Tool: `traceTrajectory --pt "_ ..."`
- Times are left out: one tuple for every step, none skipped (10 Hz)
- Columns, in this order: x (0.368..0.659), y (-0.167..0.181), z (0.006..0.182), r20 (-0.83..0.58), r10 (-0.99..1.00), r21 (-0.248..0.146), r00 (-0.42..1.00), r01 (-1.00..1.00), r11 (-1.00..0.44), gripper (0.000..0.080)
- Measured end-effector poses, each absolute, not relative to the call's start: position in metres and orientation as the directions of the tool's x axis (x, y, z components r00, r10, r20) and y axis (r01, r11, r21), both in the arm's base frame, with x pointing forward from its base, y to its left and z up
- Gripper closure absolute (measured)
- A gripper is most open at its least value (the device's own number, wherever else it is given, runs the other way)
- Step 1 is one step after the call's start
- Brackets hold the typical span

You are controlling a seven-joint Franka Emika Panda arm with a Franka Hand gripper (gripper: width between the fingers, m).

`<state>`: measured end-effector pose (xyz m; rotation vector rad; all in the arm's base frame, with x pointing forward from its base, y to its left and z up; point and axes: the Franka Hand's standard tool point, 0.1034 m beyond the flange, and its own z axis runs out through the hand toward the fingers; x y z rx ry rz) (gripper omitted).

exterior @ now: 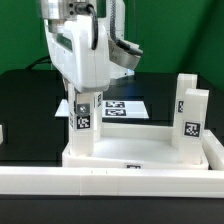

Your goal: Assemble desk

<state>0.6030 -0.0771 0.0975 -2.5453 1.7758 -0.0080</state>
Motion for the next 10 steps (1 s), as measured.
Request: traceTrajectory --pt "0.603 -0.0763 0.0974 -0.011 -0.896 -0.032 0.443 -0.896 -0.443 0.0184" --pt "0.6031 -0.0756 0.0976 -0.007 -0.862 -0.031 0.507 -0.862 -0.506 0.016" --pt "0.6035 -0.0742 0.0982 -0.004 -0.806 -0.033 0.592 -0.805 -0.592 0.016" --pt "0.6041 -0.0729 0.0992 0.0 -0.739 -0.035 0.674 -0.738 -0.673 0.0151" --pt "0.6045 -0.073 0.1001 0.005 -0.655 -0.036 0.755 -0.655 -0.755 0.0151" --pt "0.6046 -0.0731 0.1005 0.009 -0.58 -0.036 0.814 -0.58 -0.814 0.015" --pt "0.6047 -0.073 0.1005 0.012 -0.51 -0.035 0.86 -0.509 -0.86 0.015" --pt "0.6048 -0.0725 0.1004 0.015 -0.43 -0.034 0.903 -0.43 -0.902 0.015" --pt "0.6049 -0.0708 0.1001 0.016 -0.376 -0.034 0.926 -0.376 -0.926 0.015" --pt "0.6045 -0.0701 0.0996 0.018 -0.273 -0.022 0.962 -0.273 -0.962 0.015"
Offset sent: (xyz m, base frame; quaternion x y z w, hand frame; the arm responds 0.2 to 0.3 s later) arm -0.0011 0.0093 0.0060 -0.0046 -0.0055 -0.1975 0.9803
